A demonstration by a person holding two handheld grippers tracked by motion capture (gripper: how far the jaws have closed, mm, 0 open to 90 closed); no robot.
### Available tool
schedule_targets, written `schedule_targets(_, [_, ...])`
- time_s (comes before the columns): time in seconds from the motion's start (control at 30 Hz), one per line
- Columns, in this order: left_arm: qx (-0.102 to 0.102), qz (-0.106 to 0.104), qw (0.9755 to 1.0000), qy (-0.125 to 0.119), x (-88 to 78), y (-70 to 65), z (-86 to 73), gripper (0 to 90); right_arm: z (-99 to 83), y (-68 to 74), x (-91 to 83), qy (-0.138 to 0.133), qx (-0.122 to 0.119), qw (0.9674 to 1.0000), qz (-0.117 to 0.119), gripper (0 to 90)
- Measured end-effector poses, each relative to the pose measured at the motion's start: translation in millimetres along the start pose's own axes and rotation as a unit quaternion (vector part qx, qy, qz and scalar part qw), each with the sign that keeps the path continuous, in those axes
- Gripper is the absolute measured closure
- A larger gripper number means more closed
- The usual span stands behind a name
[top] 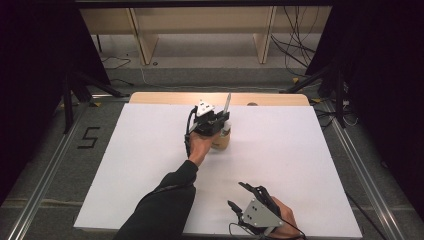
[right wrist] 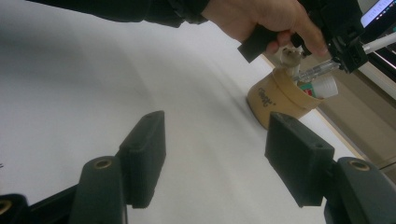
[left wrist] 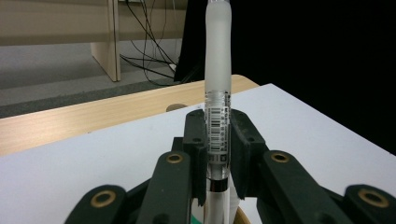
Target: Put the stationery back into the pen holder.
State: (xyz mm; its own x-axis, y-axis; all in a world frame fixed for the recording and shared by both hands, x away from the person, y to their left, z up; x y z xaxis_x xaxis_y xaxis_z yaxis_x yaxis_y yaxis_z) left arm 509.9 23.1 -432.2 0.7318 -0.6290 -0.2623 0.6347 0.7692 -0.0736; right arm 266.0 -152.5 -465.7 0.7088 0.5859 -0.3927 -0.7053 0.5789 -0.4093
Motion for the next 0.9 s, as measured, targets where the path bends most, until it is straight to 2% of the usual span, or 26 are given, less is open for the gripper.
schedule_targets(0.13, [0.009, 0.003, 1.0000, 0.000, 0.8, -1.7, -1.5, 77.9, 0.2, 0.4, -0.1, 0.000, -0.001, 1.0000, 0.001, 39.0])
schedule_targets(0.63, [0.012, 0.008, 0.9998, 0.014, -0.1, 2.5, -11.2, 77.4, 0.0, 0.4, 0.0, 0.001, -0.002, 1.0000, -0.001, 39.0])
schedule_targets(0.9, [0.019, 0.006, 0.9995, 0.022, -0.5, 1.3, -9.0, 76.8, -0.4, -0.2, 0.5, 0.001, -0.001, 1.0000, -0.001, 39.0])
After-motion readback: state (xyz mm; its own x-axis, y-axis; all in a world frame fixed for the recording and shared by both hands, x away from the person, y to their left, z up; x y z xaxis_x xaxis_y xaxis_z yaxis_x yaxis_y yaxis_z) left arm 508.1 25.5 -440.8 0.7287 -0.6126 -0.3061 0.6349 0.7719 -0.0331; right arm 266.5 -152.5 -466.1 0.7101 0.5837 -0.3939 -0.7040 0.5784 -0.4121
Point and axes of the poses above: each handheld gripper's, and its own axes: x roughly forward along the jaws, z roughly out of its top, y roughly to its left, the point moved 1 cm from there along x, roughly forward along the jaws, and after that the axes turned 6 degrees about x, right-handed, at the moved point
